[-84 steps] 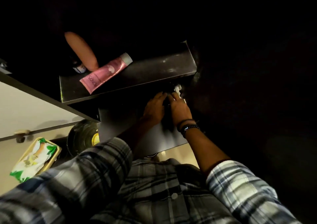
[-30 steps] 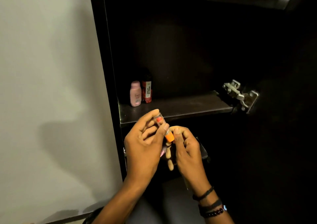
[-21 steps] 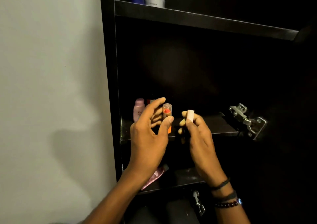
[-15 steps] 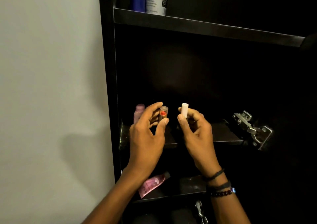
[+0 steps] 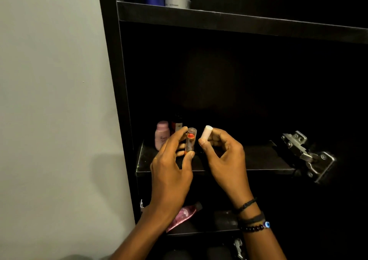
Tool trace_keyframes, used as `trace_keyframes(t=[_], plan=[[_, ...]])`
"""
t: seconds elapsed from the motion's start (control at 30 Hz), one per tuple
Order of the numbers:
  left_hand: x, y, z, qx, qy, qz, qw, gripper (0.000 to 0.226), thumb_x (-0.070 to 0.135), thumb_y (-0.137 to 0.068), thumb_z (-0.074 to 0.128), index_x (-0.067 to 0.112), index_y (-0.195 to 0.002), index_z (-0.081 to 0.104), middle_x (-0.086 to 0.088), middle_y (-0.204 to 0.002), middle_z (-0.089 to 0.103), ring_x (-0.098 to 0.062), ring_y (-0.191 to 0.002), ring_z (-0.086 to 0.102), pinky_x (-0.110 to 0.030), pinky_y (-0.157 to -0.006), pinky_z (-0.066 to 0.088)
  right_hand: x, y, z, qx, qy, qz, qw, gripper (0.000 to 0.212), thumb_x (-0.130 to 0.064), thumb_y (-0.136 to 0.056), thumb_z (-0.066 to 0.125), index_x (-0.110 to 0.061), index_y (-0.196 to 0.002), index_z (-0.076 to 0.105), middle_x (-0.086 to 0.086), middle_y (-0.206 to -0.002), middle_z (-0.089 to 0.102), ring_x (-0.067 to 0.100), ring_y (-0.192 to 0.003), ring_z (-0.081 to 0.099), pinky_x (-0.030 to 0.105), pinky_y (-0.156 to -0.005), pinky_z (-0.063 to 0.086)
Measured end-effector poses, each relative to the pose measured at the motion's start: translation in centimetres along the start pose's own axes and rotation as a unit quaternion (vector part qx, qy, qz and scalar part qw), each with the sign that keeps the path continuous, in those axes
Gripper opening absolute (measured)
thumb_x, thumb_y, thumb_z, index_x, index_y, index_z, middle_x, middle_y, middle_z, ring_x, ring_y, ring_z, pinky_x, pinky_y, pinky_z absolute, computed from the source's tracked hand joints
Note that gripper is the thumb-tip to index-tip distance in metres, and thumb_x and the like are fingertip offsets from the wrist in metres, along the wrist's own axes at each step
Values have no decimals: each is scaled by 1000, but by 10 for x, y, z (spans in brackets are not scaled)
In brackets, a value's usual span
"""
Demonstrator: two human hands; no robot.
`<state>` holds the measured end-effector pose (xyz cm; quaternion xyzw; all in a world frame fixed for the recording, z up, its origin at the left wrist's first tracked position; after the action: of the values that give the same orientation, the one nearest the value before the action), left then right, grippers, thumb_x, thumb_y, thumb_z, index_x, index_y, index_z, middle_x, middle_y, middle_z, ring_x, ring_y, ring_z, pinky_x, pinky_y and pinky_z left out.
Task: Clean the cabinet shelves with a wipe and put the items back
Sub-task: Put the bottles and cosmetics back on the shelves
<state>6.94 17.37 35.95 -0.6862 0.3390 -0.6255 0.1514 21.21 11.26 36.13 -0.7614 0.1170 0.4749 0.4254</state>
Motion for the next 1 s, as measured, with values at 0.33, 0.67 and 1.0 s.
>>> trace_keyframes(t=[0.33,0.67,1.0], plan=[[-3,-4,-3,18,-9,-6,1000,55,-2,-81,67,22,-128,50,7,-121,49,-5,-103,58,-18,-82,55,1,3,2,-1,5,6,1000,28,-11,-87,66,-23,-112,63,-15,-100,67,-6,-98,62,7,-79,48],[-4,-2,-5,0,-7,6,1000,61,-2,-81,67,22,-132,43,1,-130,42,-1,-114,51,-12,-91,48,-6,15,2,42,95,-31,994,34,-27,-88,66,-25,-121,58,-13,-116,63,2,-110,59,26,-93,52],[-6,68,-16,-45,-108,137,984,50,1,-88,58,5,-135,41,-10,-142,41,-19,-139,29,-34,-114,29,3,102,-2,180,231,-37,955,48,-20,-96,52,-11,-140,37,5,-152,31,16,-144,23,36,-117,27]])
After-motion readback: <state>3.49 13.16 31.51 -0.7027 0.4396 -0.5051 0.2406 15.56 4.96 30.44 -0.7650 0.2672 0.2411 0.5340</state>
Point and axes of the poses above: each hand's wrist, its own y-axis away from the middle knuckle, its own z-axis out of the palm, x = y × z, the point moved 10 cm from there along -y, towards the middle knuckle
